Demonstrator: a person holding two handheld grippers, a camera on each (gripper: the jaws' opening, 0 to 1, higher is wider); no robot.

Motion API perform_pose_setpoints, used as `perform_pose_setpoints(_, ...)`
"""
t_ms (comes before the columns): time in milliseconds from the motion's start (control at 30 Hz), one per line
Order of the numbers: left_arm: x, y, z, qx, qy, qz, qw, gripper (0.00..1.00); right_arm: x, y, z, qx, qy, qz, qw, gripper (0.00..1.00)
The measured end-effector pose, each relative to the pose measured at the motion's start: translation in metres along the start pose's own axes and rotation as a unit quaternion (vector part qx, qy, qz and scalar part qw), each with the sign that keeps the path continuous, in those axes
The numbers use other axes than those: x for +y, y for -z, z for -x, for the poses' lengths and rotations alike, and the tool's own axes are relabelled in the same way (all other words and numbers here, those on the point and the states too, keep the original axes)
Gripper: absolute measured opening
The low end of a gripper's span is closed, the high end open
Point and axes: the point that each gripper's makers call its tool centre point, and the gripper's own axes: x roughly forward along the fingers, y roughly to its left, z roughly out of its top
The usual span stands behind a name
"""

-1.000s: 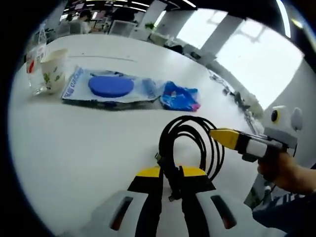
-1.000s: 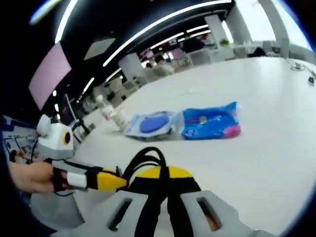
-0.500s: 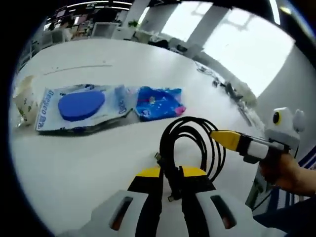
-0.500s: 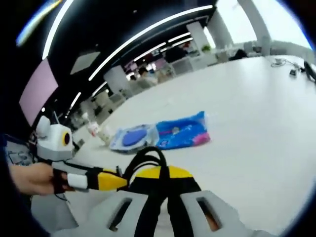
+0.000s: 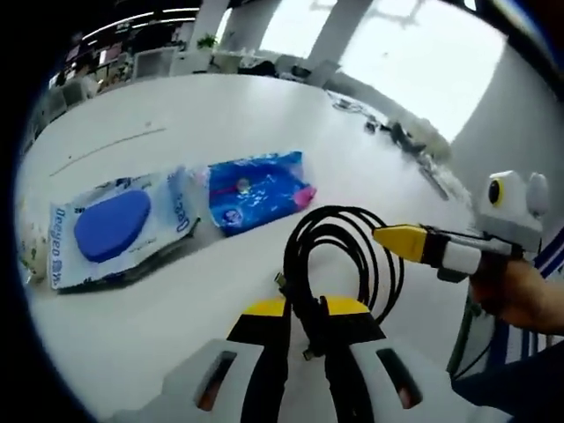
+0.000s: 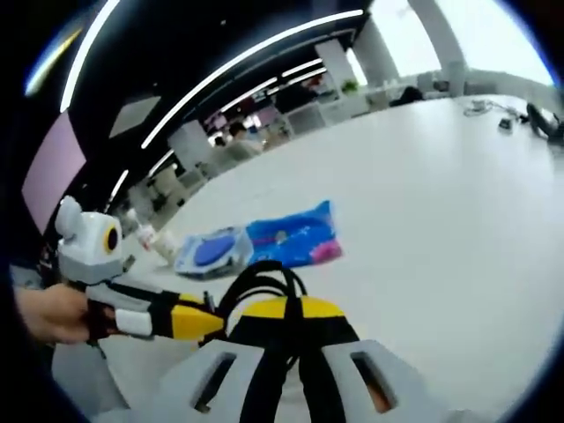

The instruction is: Arrange the tabletop items into an orderly group along one side of the table until the central work area is clear of visible clutter.

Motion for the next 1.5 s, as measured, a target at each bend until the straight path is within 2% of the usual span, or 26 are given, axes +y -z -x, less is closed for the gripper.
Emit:
perform_pose_setpoints(233, 0.003, -0.008, -0.009, 0.004, -0.006, 0.008, 0.9999, 0.12, -0.008, -0.002, -0.005, -0.002, 0.010, -0.007, 0.9999, 0.00)
perform_pose_setpoints(567, 0.004, -0.002, -0.015, 0.014, -0.008, 0.011, 0.9998, 0.12, -0.017, 0.006, -0.011, 0.009, 0.021, -0.008, 0.9997, 0.00)
perform_pose_setpoints(667, 0.009, 0.001, -0.018, 0.014, -0.014, 0.054, 0.9984, 0.12, -0.021, 0.009, -0.017, 0.014, 0.023, -0.012, 0.9996, 0.00)
perform_pose_setpoints(800, 0.013, 0.003, -0.023, 0.018, -0.019, 0.046, 0.9986, 0.13, -0.026, 0.014, -0.024, 0.024, 0.031, -0.012, 0.9992, 0.00)
perform_pose_setpoints(1100, 0.015, 0.003, -0.024, 0.017, -0.022, 0.056, 0.9981, 0.14, -0.032, 0.024, -0.028, 0.039, 0.036, 0.012, 0.9985, 0.00)
perform_pose_setpoints(1500, 0.016, 0.005, -0.025, 0.007, -0.022, 0.079, 0.9966, 0.14, -0.030, 0.023, -0.032, 0.037, 0.029, 0.064, 0.9969, 0.00)
